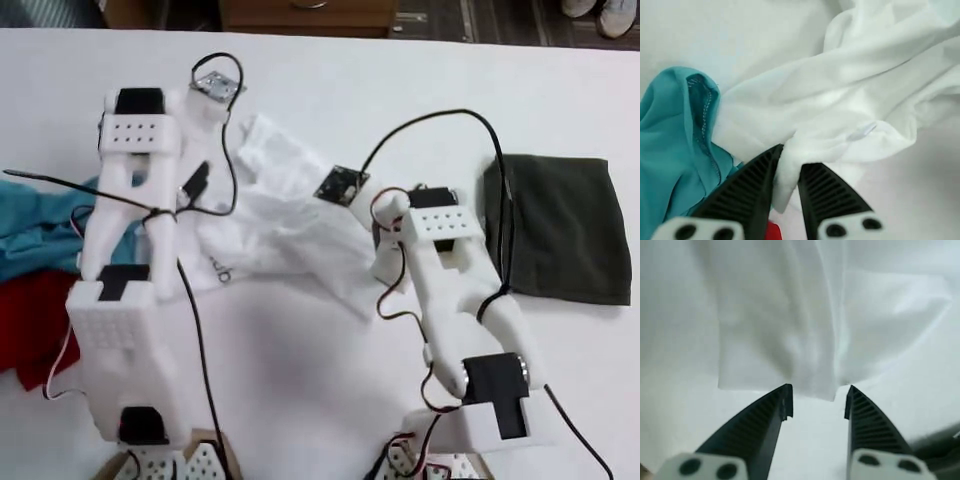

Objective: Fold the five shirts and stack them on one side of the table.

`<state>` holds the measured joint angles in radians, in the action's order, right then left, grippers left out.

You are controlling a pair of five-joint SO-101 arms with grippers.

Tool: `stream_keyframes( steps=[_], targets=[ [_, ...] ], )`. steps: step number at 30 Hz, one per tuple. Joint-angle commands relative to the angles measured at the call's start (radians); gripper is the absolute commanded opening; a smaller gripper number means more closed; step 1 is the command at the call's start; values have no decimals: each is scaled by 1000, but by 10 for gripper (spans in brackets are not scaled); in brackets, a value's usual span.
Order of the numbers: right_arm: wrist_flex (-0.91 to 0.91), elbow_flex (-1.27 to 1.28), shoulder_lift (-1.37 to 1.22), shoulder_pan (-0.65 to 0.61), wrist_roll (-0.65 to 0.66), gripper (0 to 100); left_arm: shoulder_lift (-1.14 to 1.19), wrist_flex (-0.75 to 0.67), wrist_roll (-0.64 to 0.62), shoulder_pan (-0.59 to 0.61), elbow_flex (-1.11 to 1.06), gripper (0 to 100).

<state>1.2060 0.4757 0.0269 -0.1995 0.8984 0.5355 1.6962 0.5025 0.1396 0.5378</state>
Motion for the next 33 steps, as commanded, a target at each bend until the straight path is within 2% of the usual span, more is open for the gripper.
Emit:
stream_keyframes(
  steps=[1, 4, 8, 10, 21, 27, 33],
  targets=[
    [-4, -34, 4, 2, -9, 180, -8, -11, 9, -8, 30, 21],
    [-4, -35, 4, 1, -18, 165, -8, -12, 9, -8, 30, 21],
    [-7, -38, 4, -4, -60, 74, -8, -12, 9, -8, 30, 21],
    [-4, -34, 4, -10, -60, 60, -8, -12, 9, -8, 30, 21],
    [-1, -31, 4, -35, -58, 61, -9, -12, 9, -8, 30, 21],
    [-1, -23, 2, -36, -55, 189, -9, -12, 9, -8, 30, 21],
    [-4, -20, 2, -53, -57, 169, -9, -12, 14, -8, 30, 21]
  ],
)
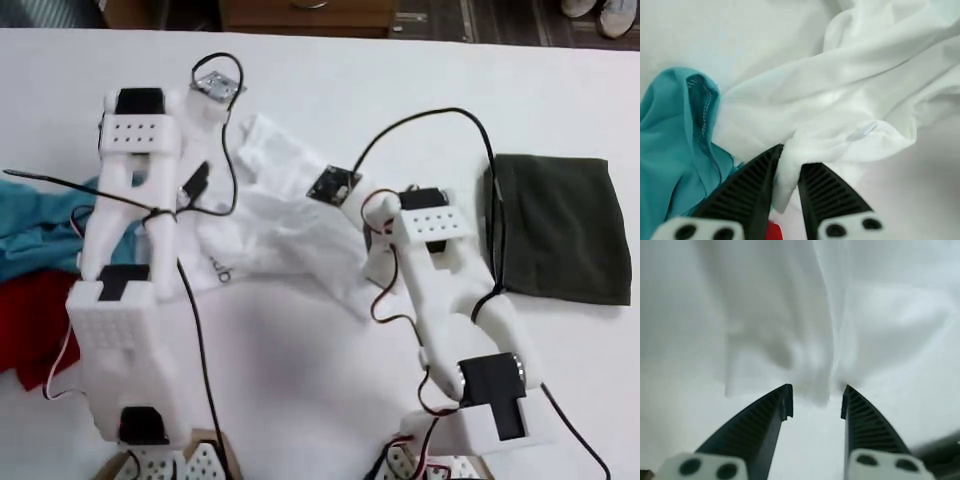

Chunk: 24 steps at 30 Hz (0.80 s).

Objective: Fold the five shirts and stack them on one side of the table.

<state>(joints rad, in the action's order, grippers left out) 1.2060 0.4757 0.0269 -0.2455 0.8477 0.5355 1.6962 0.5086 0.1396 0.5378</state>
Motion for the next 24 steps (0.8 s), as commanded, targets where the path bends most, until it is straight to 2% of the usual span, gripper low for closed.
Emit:
stream_keyframes(
  steps=[1, 10, 17, 24],
  targets=[
    [-4, -18, 2, -5, -6, 169, -9, -12, 8, -8, 30, 21],
    [-59, 11, -8, 36, -5, 169, -9, -12, 9, -8, 30, 21],
    [-44, 9, -130, 35, -6, 166, -9, -12, 9, -8, 30, 21],
    [-36, 5, -139, 31, -8, 165, -9, -18, 9, -8, 30, 21]
  ],
)
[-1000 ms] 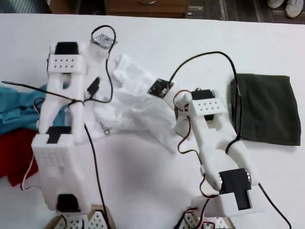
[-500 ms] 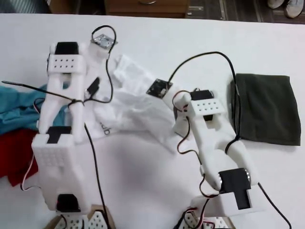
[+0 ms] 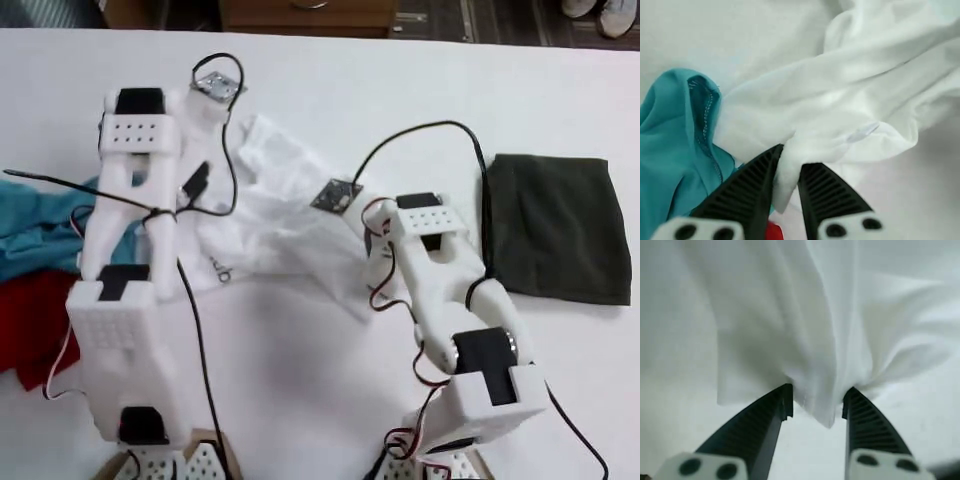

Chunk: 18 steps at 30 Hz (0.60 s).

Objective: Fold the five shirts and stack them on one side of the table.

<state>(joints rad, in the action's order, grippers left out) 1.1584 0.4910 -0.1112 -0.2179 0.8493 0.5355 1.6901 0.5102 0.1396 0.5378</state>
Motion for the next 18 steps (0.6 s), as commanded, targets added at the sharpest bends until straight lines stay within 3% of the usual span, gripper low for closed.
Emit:
stream_keyframes(
  steps=[1, 6, 18],
  targets=[
    [12, -11, -1, 4, -12, 157, -9, -12, 8, -8, 30, 21],
    [47, -74, 1, 12, -80, 75, -9, -12, 8, -8, 30, 21],
    [160, -190, -1, 4, -80, 70, -9, -12, 9, -8, 30, 21]
  ],
)
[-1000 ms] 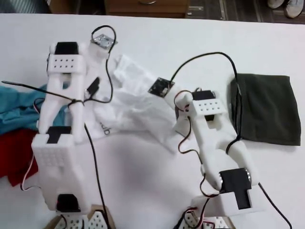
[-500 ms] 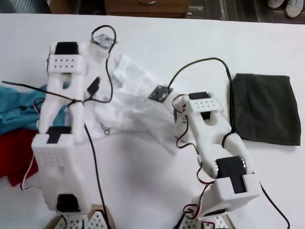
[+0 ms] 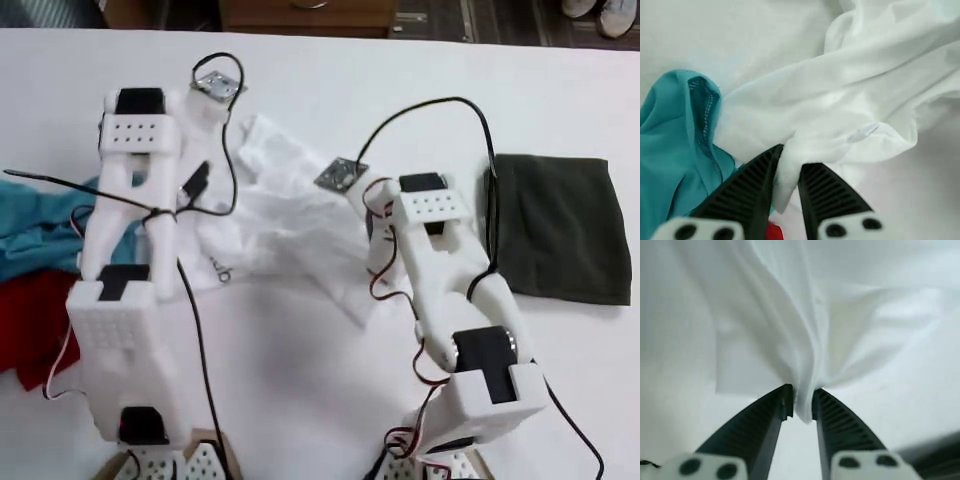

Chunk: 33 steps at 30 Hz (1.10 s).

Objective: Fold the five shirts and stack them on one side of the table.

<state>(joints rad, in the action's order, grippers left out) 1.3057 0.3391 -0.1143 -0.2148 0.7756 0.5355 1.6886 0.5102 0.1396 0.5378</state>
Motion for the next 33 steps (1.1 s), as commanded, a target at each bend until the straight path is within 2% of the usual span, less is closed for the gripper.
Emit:
stream_keyframes(
  steps=[1, 5, 11, 15, 18, 25, 28, 33],
  targets=[
    [13, -37, 2, 1, -6, 69, -9, -11, 9, -8, 30, 21],
    [18, -37, 2, 8, -6, 19, -9, -18, 9, -6, 30, 21],
    [41, -49, 22, 8, -6, 20, -9, -18, 9, -6, 30, 21],
    [50, -95, 142, 10, -6, 20, -9, 2, 9, -5, 82, 21],
    [68, -138, 283, 10, 0, 20, -9, 75, 12, -9, 165, 21],
    [62, -146, 572, 73, 183, 20, -75, 97, 49, -2, 188, 21],
    [68, -133, 584, 133, 230, 20, -144, 97, 49, -6, 150, 21],
    [2, 71, 529, 177, 287, 20, -259, 97, 44, -69, -25, 21]
  ],
)
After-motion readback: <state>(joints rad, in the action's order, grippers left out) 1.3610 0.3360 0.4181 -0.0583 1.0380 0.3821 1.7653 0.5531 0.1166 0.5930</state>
